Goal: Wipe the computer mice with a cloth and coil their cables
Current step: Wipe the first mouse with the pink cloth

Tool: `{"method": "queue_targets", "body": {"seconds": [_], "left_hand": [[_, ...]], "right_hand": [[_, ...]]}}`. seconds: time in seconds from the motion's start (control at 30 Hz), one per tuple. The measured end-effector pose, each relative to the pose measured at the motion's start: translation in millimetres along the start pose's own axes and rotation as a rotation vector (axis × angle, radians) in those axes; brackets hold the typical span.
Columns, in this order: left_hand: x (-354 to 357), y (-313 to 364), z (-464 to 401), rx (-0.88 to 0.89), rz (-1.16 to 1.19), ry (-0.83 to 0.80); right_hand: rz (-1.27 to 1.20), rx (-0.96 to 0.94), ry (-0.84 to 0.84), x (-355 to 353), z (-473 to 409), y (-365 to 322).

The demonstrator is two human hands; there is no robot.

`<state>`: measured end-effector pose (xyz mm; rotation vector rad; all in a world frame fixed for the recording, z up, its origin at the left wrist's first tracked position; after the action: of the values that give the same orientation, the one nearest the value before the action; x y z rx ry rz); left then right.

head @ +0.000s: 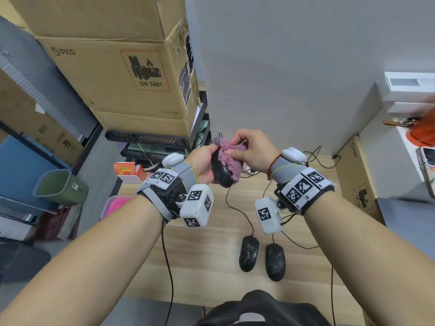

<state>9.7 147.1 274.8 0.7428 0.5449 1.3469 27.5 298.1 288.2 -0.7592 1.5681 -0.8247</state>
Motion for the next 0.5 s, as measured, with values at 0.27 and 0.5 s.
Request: {"method": "queue_targets", "body": {"seconds": [0.27,0.5], "left_hand": [[-1.4,2.9,2.5,-0.016,0.038,0.004],[-1.8,8.0,3.4,-0.037,0.156,0.056]], "right_hand": [[0.056,-0.028,-0.022,3.4,2.9,-1.2],[0.070,-0.032,-0.023,1.2,10.1,-4.0]]}}
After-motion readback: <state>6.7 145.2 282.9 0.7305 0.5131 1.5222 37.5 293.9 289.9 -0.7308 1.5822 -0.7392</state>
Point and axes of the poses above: each hand's wrist, its own z-axis away from the middle knuckle, its own x-axis out of the palm, y = z × x, the point moved 1 cm from there along -z, towards the middle knuckle, and after that the axes turned 10 degrees about y, right-handed, at the moved point
